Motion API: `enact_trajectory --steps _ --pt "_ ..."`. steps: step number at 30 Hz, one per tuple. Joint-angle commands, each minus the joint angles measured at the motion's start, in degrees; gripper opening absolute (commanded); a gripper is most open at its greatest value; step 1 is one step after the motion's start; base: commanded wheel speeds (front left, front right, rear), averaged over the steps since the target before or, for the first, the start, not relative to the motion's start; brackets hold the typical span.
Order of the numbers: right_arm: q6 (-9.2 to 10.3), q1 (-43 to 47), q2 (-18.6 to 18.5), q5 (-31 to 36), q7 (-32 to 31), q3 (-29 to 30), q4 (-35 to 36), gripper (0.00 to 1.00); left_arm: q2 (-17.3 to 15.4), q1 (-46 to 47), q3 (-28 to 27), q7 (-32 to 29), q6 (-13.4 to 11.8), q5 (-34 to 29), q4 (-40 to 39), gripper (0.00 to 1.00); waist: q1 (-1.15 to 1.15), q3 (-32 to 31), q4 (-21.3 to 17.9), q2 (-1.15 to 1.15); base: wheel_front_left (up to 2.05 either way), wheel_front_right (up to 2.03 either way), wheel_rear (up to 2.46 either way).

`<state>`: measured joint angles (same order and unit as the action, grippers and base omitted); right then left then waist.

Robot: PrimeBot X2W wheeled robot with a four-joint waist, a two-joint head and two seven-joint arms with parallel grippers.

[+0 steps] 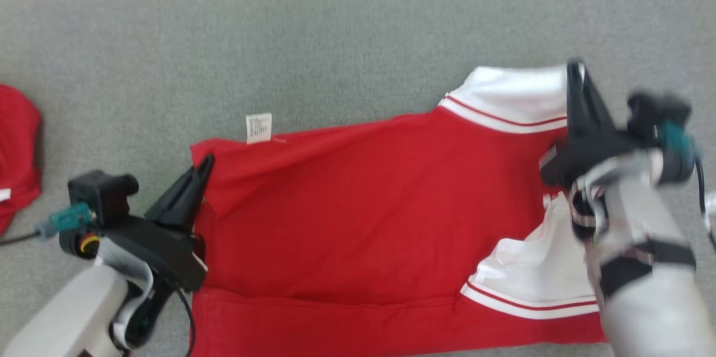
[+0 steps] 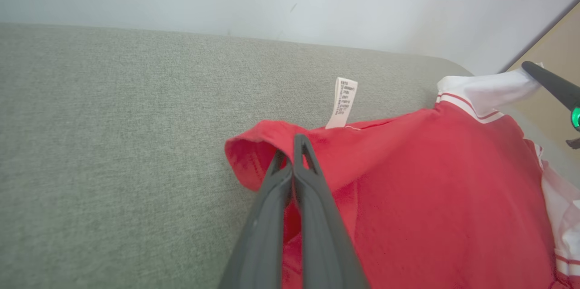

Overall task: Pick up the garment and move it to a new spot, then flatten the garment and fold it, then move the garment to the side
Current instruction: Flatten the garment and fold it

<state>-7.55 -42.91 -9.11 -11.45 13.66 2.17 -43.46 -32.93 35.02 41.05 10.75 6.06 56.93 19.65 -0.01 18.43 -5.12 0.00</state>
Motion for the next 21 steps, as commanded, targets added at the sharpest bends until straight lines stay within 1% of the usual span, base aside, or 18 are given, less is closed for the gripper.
enact_trajectory --steps 1,4,7,12,16,21 --pt "0.15 1.8 0.0 -0.9 0.3 -0.2 1.0 0.0 0.2 -1.0 0.1 0.6 0.0 -0.3 0.2 0.0 0.01 -1.8 -0.3 0.0 0.0 0.0 0.0" --pt "0.15 8.6 -0.2 -4.0 0.2 -0.7 7.2 0.0 0.7 -2.3 0.4 2.3 -0.6 -2.1 0.4 0.0 0.01 -3.0 -0.1 0.0 0.0 0.0 0.0" --pt "0.15 15.4 0.4 -7.8 -0.5 -0.1 13.9 0.0 2.0 -3.9 0.3 3.4 -0.9 -2.9 1.0 0.0 0.01 -4.2 0.3 0.0 0.0 0.0 0.0" --pt "0.15 25.9 0.8 -11.7 -2.0 2.6 23.2 0.0 4.1 -6.1 -0.8 4.3 -1.0 -3.8 2.4 0.0 0.01 -5.8 0.9 0.0 0.0 0.0 0.0" --pt "0.15 32.4 1.5 -12.9 -3.7 4.6 28.3 0.0 5.4 -7.9 -3.5 4.4 -0.8 -4.6 4.2 0.0 0.01 -6.9 0.7 0.0 0.0 0.0 0.0" --pt "0.15 37.9 2.4 -13.9 -5.3 6.3 31.9 0.0 7.3 -11.8 -7.0 4.5 -0.1 -7.2 3.9 0.0 0.01 -7.6 0.3 0.0 0.0 0.0 0.0"
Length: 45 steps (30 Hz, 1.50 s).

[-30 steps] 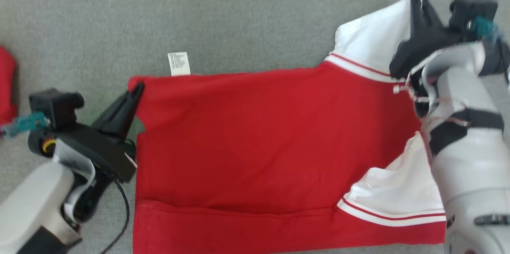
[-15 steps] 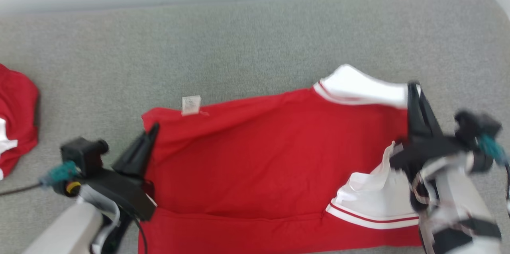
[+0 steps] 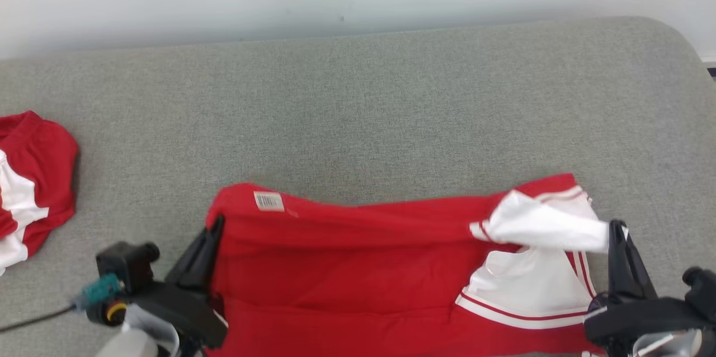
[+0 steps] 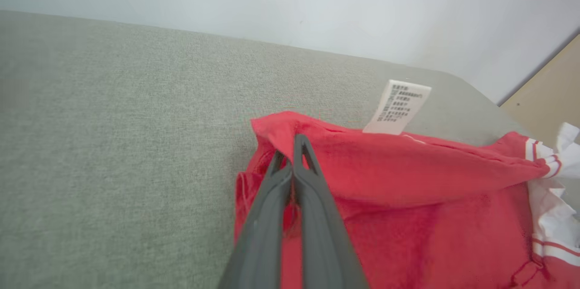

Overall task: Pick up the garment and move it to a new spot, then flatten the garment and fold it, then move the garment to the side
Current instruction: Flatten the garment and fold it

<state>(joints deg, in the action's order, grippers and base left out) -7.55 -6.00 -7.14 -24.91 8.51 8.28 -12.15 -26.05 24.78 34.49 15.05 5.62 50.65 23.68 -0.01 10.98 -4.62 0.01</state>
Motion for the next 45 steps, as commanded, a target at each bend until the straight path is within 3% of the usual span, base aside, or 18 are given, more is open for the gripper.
enact_trajectory --steps 1,8,16,17,18,19,27,32,38,45 --pt "0.15 1.8 0.7 -0.6 -0.3 0.6 1.1 0.0 0.8 -2.5 -0.9 0.2 0.4 -1.4 -0.2 0.0 0.01 -0.2 -0.2 -0.01 0.0 0.0 0.0" --pt "0.15 5.5 1.8 -0.2 -1.3 2.2 3.0 0.0 3.1 -9.1 -5.4 0.2 0.9 -5.2 -2.8 0.0 0.01 0.0 -0.2 -0.01 0.0 0.0 0.0" --pt "0.15 5.9 1.9 1.4 -2.2 2.3 0.6 0.0 5.3 -13.7 -7.9 0.2 1.2 -7.3 -2.7 0.0 0.01 -0.6 0.0 -0.01 0.0 0.0 0.0" --pt "0.15 5.9 2.0 1.4 -2.2 2.3 0.1 0.0 5.5 -13.7 -8.0 0.2 1.2 -7.7 -2.5 0.04 0.01 -0.6 0.0 -0.01 0.0 0.0 0.0" --pt "0.15 5.9 2.0 1.6 -2.1 2.4 -0.2 0.65 5.8 -13.6 -8.2 0.2 1.3 -7.9 -2.4 0.6 0.01 -0.8 0.2 -0.01 0.0 0.0 0.0" --pt "0.15 5.9 2.0 1.7 -2.0 2.6 -0.6 1.0 6.3 -13.7 -8.4 0.2 1.3 -8.0 -2.2 0.98 0.01 -1.0 0.4 -0.01 0.0 0.0 0.0" --pt "0.15 4.6 0.7 1.6 -2.3 3.0 -0.9 1.0 9.4 -16.0 -16.2 0.2 1.2 -11.6 -4.9 1.0 0.01 -2.1 0.7 -0.01 0.0 0.0 0.0" --pt "0.15 3.1 -1.1 3.0 -4.1 2.4 -1.9 1.0 12.6 -19.7 -25.4 0.2 0.4 -21.0 -10.7 1.0 0.01 -2.8 1.2 -0.01 0.0 0.0 0.0" --pt "0.15 0.8 -3.2 5.2 -9.3 0.9 -5.6 1.0 17.3 -23.7 -32.7 0.2 0.9 -32.2 -15.0 1.0 0.01 -3.3 2.5 -0.01 0.0 0.0 0.0" --pt "0.15 -0.7 -5.1 6.9 -12.4 -0.6 -11.5 1.0 21.2 -26.0 -37.1 0.2 1.6 -37.4 -15.8 1.0 0.01 -3.6 3.9 -0.01 0.0 0.0 0.0"
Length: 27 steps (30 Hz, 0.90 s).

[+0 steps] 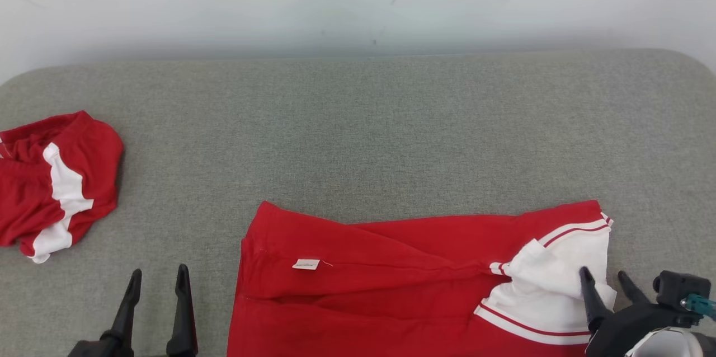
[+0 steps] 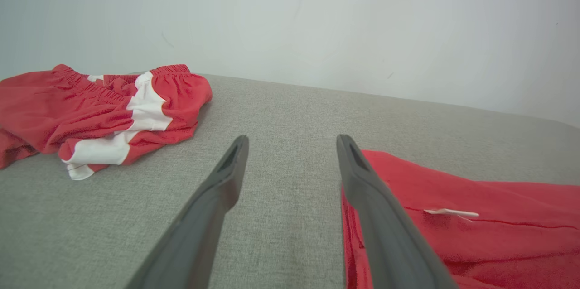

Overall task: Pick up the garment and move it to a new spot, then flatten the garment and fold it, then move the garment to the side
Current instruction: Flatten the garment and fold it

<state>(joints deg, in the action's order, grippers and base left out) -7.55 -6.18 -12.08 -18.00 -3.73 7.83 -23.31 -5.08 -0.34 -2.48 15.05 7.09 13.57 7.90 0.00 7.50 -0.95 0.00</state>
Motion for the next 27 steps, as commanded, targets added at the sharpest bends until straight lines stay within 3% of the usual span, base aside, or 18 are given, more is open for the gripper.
enact_trajectory --steps 1,10,11,12,13,20,27 --pt "0.15 -0.6 -0.3 -0.1 -0.9 -0.4 -1.2 1.0 0.6 -1.1 -0.3 0.2 0.3 -0.6 0.3 1.0 0.0 -0.1 0.4 0.0 0.0 0.0 0.0" --pt "0.15 -1.0 -1.1 -0.7 -5.9 -3.3 -6.0 1.0 1.8 -1.6 0.4 0.2 0.4 -1.7 1.6 1.0 0.0 -0.4 1.1 0.0 0.0 0.0 0.0" --pt "0.15 -0.9 -1.2 -1.1 -6.3 -4.0 -6.2 0.49 1.8 -1.7 0.7 0.2 0.4 -2.0 1.8 1.0 0.0 -0.5 1.1 0.0 0.0 0.0 0.0" --pt "0.14 -1.0 -1.3 -1.5 -6.5 -4.8 -6.2 0.33 1.8 -1.8 1.0 0.2 0.4 -2.4 2.0 1.0 0.0 -0.7 1.1 0.0 0.0 0.0 0.0" --pt "0.14 -1.1 -1.4 -2.0 -6.6 -5.5 -6.1 0.0 1.8 -1.8 1.1 0.2 0.4 -2.4 2.1 1.0 0.0 -0.8 1.2 0.0 0.0 0.0 0.0" --pt "0.15 -1.3 -3.8 -4.1 -6.2 -6.9 -6.4 0.0 2.0 -2.9 1.1 0.2 0.4 -3.3 2.9 1.0 0.0 -2.7 0.9 0.0 0.0 0.0 0.0" --pt "0.16 -2.5 -9.8 -3.0 -4.3 -1.3 -8.5 0.0 2.2 -3.4 1.1 0.2 0.4 -3.5 3.2 1.0 0.0 -3.6 0.7 0.0 0.0 0.0 0.0"
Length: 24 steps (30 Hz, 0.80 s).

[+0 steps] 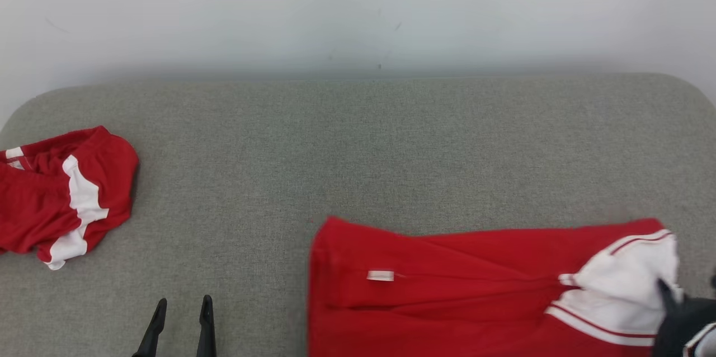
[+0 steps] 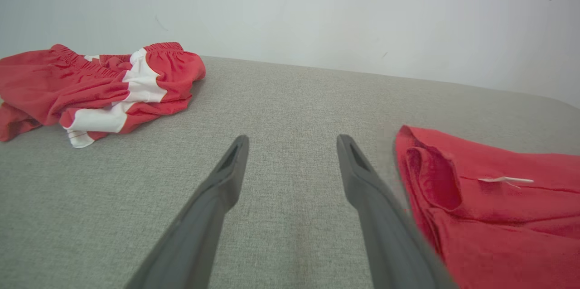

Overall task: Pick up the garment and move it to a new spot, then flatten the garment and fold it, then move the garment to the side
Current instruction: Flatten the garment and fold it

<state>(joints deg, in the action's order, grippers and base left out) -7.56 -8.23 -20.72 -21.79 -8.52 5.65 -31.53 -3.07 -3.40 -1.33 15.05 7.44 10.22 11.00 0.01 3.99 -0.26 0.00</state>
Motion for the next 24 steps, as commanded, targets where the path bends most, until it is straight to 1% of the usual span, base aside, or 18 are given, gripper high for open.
enact_trajectory --steps 1,3,6,8,10,17,21,24 --pt "0.17 -0.5 -1.9 1.5 0.8 1.9 -0.6 0.0 0.2 -0.3 0.0 0.2 0.0 -0.1 0.2 1.0 -0.01 -0.1 0.0 0.0 0.0 0.0 0.0" --pt "0.17 -0.9 -2.4 2.3 1.4 3.7 -0.8 0.0 0.2 -0.2 -0.2 0.2 0.0 -0.1 0.2 1.0 -0.01 -0.1 -0.1 0.0 0.0 0.0 0.0" --pt "0.17 -1.3 -1.2 0.7 0.6 5.2 0.5 0.0 0.2 -0.6 -0.8 0.2 0.0 0.0 0.3 1.0 -0.01 -0.2 -0.7 0.0 0.0 0.0 0.0" --pt "0.17 -1.0 -0.9 1.1 -0.2 4.5 2.4 0.0 0.2 -1.1 -1.0 0.2 0.0 0.3 0.5 1.0 -0.01 -0.4 -1.2 0.0 0.0 0.0 0.0" --pt "0.17 -0.6 0.3 0.2 -1.2 3.8 5.0 0.0 0.2 -1.3 -1.2 0.2 0.0 0.3 0.5 1.0 -0.01 -0.6 -1.8 0.0 0.0 0.0 0.0" --pt "0.16 1.8 5.2 -5.4 -7.3 -0.6 19.8 0.0 0.2 -1.3 -1.5 0.2 0.0 0.6 0.6 1.0 -0.01 -1.2 -3.5 0.0 0.0 0.0 0.0" --pt "0.16 3.8 8.6 -7.7 -11.8 -2.7 28.6 0.0 0.2 -0.8 -1.0 0.2 0.0 0.9 0.7 1.0 -0.01 -1.2 -3.7 0.0 0.0 0.0 0.0" --pt "0.16 5.1 11.0 -9.8 -14.6 -4.7 33.4 0.0 0.2 -0.4 -0.6 0.2 0.0 1.1 0.7 1.0 -0.01 -1.0 -3.4 0.0 0.0 0.0 0.0"
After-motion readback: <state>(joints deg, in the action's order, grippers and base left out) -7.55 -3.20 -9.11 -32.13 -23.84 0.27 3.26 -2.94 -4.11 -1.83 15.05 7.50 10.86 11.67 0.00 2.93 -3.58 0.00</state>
